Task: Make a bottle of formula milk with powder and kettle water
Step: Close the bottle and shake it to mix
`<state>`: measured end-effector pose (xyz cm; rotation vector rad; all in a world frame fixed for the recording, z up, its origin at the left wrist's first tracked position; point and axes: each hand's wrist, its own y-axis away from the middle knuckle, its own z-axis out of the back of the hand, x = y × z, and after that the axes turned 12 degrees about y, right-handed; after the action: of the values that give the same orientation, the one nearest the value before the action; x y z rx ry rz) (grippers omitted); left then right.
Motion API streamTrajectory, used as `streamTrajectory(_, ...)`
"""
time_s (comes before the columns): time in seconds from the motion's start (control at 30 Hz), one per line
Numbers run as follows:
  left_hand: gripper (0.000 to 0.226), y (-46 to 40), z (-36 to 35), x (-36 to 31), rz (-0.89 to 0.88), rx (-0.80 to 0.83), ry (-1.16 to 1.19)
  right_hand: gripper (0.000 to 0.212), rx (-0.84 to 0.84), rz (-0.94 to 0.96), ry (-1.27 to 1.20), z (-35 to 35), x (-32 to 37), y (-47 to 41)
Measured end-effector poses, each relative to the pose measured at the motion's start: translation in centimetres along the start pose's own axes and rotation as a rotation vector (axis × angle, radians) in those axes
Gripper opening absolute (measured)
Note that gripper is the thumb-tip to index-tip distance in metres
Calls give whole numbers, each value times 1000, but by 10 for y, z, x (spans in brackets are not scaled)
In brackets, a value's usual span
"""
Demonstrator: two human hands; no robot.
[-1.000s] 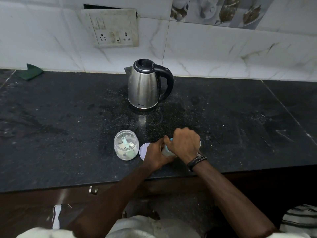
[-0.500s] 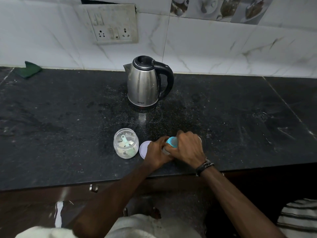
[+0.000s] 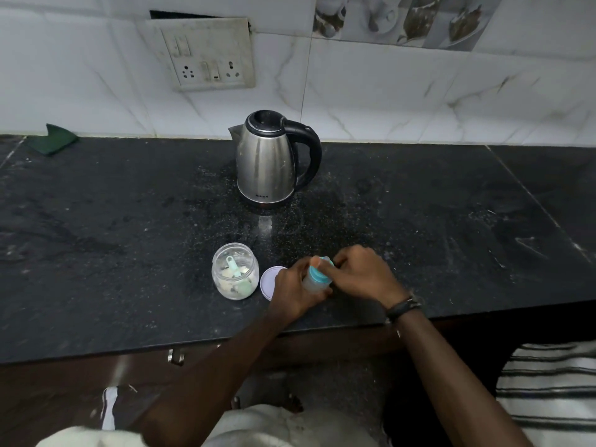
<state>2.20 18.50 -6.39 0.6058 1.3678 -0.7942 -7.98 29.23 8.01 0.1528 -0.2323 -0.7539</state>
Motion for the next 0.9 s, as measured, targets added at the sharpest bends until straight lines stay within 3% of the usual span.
streamTrajectory(0.1, 67, -1, 0, 2, -24, -13, -39, 82, -25, -69, -119, 12, -28, -11)
streamTrajectory(0.17, 72, -1, 0, 3, -20, -2, -51, 59, -103, -120, 33, 7, -47, -17)
streamTrajectory(0.23, 75, -2, 1, 5, -15, 11, -60, 45, -52, -155, 189, -3, -59, -22)
streamTrajectory(0.4, 75, -3, 1, 3, -15, 8, -73, 62, 35, -165, 152, -23, -64, -25)
streamTrajectory(0.63, 72, -3, 1, 3, -13, -12, -80, 46, -69, -88, -113, -17, -59, -28)
streamTrajectory(0.83, 72, -4, 1, 4, -5, 1, -74, 80, -80, 177, -93, 15, -45, -24)
streamTrajectory(0.9, 70, -4, 0, 2, -3, -9, -83, 81, -110, 194, -151, 27, -36, -21)
